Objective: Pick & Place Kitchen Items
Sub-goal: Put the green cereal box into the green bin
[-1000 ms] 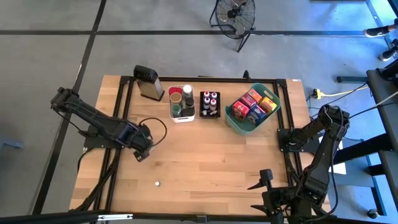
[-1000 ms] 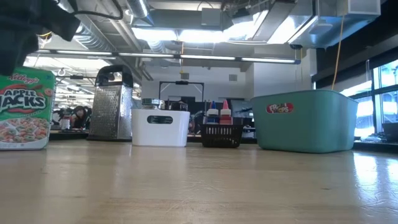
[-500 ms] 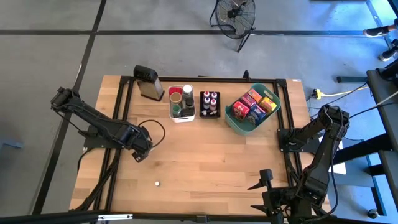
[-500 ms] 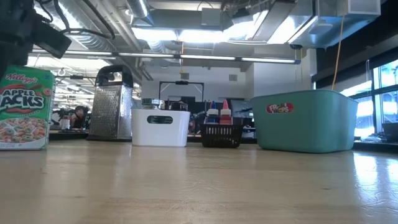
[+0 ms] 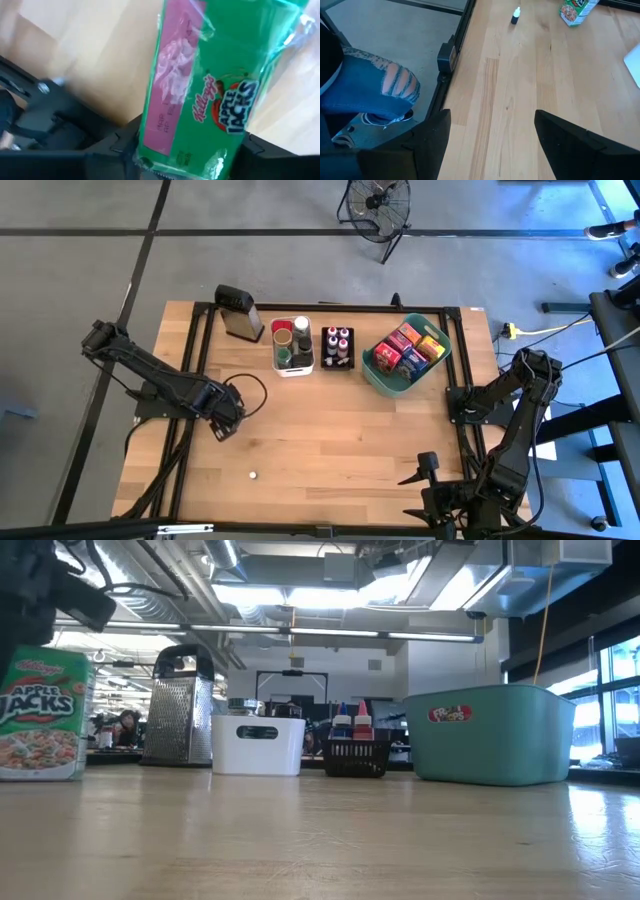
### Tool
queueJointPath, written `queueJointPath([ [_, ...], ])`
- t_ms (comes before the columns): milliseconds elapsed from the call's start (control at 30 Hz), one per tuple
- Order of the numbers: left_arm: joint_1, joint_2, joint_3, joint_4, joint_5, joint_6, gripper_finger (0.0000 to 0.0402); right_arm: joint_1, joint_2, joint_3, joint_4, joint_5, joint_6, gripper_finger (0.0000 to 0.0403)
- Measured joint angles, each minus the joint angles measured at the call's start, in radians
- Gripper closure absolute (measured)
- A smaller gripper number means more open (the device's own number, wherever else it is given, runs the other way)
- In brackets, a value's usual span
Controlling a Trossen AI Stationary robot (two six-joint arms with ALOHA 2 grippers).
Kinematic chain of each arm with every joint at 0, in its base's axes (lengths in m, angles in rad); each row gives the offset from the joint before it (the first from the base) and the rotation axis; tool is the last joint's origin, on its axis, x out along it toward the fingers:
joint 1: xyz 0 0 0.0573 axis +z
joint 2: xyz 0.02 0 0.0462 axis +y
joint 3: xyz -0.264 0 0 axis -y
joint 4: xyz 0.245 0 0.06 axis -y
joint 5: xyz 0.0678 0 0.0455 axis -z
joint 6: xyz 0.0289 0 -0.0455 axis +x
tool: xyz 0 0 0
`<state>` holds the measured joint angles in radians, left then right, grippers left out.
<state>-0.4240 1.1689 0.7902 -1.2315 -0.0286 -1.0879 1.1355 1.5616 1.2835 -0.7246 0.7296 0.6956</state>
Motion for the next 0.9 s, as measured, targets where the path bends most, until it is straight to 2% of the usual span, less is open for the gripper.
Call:
queueJointPath([
  [267, 0.008, -0.036, 0.0, 0.0, -0.071, 0.005, 0.0266, 0.0, 0.0, 0.0, 0.0, 0.0, -0.001, 0.0112],
  [467, 0.006, -0.065, 0.0, 0.021, -0.087, -0.021, 0.0285, -0.012, 0.0, 0.0, -0.009, 0.0, -0.004, 0.0112],
  [900, 0.008, -0.093, 0.0, 0.338, -0.234, 0.233, 0.0292, -0.086, 0.067, 0.0, -0.019, -0.001, -0.004, 0.0112],
])
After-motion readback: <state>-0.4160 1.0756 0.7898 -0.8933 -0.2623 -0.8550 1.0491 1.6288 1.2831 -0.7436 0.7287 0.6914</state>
